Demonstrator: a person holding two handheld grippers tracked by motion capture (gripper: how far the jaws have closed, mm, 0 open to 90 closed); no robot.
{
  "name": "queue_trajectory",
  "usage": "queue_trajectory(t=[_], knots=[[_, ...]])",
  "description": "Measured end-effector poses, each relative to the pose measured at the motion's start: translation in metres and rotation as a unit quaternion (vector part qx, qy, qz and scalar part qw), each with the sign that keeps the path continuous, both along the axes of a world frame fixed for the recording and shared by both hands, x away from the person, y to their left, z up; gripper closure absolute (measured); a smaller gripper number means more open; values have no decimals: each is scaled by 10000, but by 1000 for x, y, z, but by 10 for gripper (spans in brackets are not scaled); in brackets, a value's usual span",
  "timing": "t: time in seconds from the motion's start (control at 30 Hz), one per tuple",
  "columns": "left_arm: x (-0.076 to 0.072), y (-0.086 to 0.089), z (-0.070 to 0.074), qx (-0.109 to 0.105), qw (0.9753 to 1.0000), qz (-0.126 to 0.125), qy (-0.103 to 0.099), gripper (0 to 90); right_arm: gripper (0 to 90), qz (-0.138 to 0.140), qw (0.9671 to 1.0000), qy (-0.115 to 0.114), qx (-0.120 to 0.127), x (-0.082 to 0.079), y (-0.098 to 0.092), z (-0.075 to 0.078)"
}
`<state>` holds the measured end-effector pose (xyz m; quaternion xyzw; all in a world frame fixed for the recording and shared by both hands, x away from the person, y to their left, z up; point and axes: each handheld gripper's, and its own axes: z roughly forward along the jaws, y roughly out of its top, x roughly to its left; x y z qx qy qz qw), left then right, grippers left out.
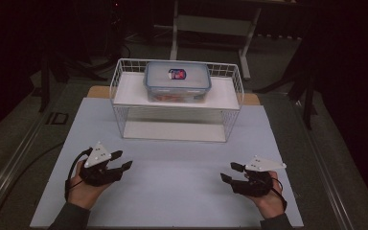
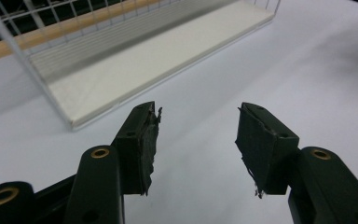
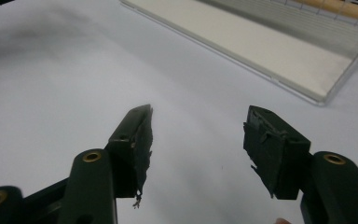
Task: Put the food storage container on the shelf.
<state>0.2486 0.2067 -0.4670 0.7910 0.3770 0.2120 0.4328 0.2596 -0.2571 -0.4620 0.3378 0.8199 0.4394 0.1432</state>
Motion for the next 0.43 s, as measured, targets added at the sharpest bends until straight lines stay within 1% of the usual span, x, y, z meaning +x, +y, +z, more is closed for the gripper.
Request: queue_trajectory(t=[0.03,0.07,0.13,0.2,0.23,0.27,0.3,0.37,0.4,0.43], knots=[[-3,3,-1,-56,10000,21,2,463,406,-15,10000,-28,-23,-4,-2,-1],[-5,6,-1,-168,9998,51,21,451,399,-35,10000,-76,-55,-7,-3,-1],[-10,11,-2,-264,9996,113,-15,438,381,-110,9997,-171,-135,-11,-5,0],[-14,16,-2,-304,9995,130,-2,429,361,-141,9996,-221,-126,-15,-8,2],[-15,17,-2,-363,9992,149,11,426,340,-179,9993,-297,-111,-17,-10,4],[-17,20,-3,-391,9991,168,11,425,336,-187,9993,-322,-85,-18,-11,5],[-18,21,-3,-417,9990,181,26,425,335,-170,9992,-356,-23,-18,-12,6],[-18,24,-5,-469,9987,203,48,425,317,-170,9989,-434,1,-19,-13,6],[-18,24,-5,-469,9987,203,48,426,317,-170,9989,-434,1,-19,-13,6],[-17,25,-6,-530,9983,219,69,426,313,-151,9989,-441,3,-19,-13,6]])
